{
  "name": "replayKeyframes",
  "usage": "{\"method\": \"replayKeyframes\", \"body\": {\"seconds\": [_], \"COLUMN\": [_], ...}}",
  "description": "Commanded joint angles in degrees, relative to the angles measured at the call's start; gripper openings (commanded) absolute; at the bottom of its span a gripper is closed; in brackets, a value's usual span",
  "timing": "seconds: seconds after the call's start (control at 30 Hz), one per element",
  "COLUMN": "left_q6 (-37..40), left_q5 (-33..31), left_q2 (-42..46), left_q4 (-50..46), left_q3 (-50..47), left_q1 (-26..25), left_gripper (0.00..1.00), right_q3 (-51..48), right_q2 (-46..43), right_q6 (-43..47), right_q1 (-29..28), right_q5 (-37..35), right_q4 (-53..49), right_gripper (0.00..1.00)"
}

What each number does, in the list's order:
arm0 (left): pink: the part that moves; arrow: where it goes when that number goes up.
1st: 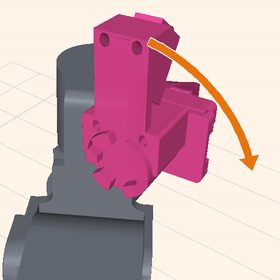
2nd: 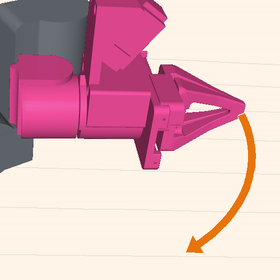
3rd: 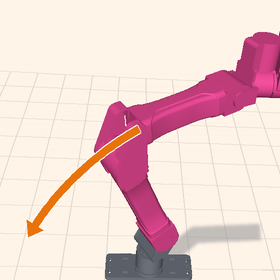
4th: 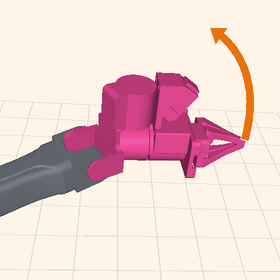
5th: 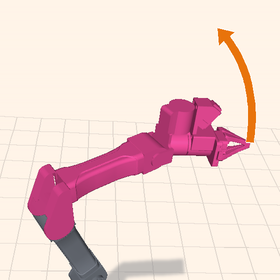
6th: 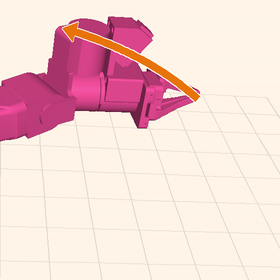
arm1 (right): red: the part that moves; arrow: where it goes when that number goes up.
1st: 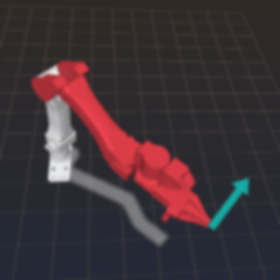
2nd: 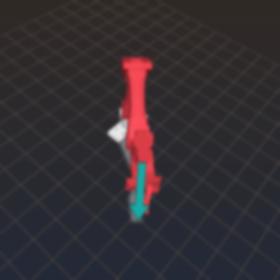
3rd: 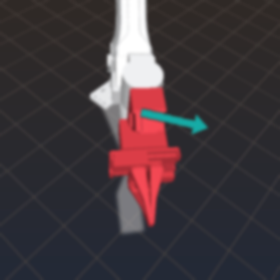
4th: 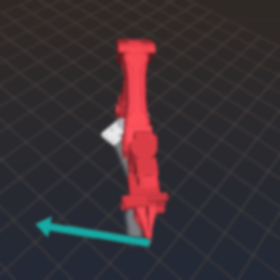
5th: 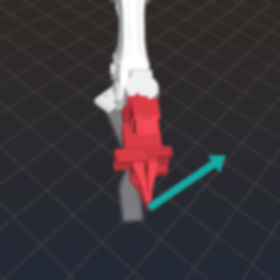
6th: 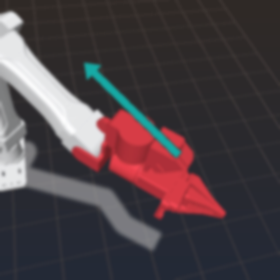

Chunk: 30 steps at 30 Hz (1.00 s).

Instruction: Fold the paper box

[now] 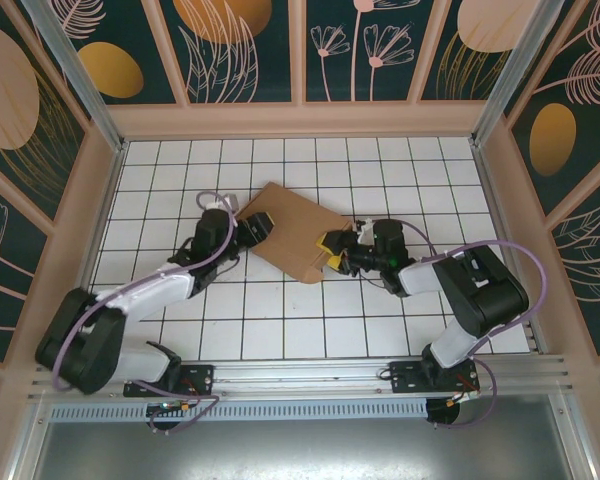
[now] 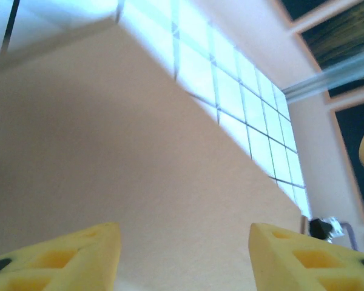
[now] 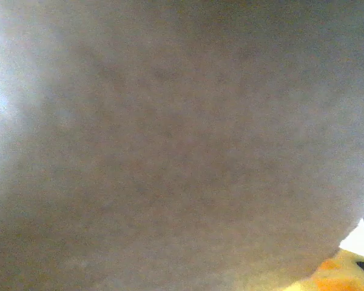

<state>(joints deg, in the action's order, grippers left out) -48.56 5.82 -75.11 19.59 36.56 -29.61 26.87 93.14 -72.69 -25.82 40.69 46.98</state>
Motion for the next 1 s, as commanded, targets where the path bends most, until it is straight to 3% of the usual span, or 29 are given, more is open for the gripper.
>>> {"method": "replayKeyframes", "body": {"seconds": [0.0, 0.07, 0.2, 0.37, 0.5, 0.77, 0.97], "left_q6": [26.79, 34.17, 48.5, 67.41, 73.84, 83.7, 91.61], "left_q5": [-4.03, -4.63, -14.29, -10.89, -13.44, -12.59, -17.44], "left_q2": [5.41, 5.32, 3.68, 8.97, 10.42, 6.71, 4.35], "left_q4": [-18.29, -24.15, -31.25, -30.17, -28.02, -26.72, -24.47], "left_q3": [5.93, 9.59, 12.74, 4.82, 3.46, 4.65, 4.34], "left_q1": [-0.19, -1.03, -5.93, -9.96, -10.02, -10.58, -14.77], "left_gripper": [0.52, 0.49, 0.49, 0.51, 0.51, 0.52, 0.54], "right_q3": [1.65, 1.78, 1.39, -0.04, -0.68, -1.03, -0.79], "right_q2": [-1.32, -1.04, -0.51, -0.85, -2.25, -5.14, -7.29], "right_q6": [1.06, 1.06, 0.36, -1.71, -1.66, -2.86, -3.67], "right_q1": [1.19, 1.69, 2.89, 4.16, 4.18, 3.89, 3.11], "right_q5": [4.94, 6.16, 9.46, 13.49, 15.35, 17.31, 18.27], "right_q4": [-3.82, -3.5, -1.16, 3.28, 3.34, 3.82, 3.6], "right_gripper": [0.43, 0.43, 0.43, 0.4, 0.4, 0.39, 0.39]}}
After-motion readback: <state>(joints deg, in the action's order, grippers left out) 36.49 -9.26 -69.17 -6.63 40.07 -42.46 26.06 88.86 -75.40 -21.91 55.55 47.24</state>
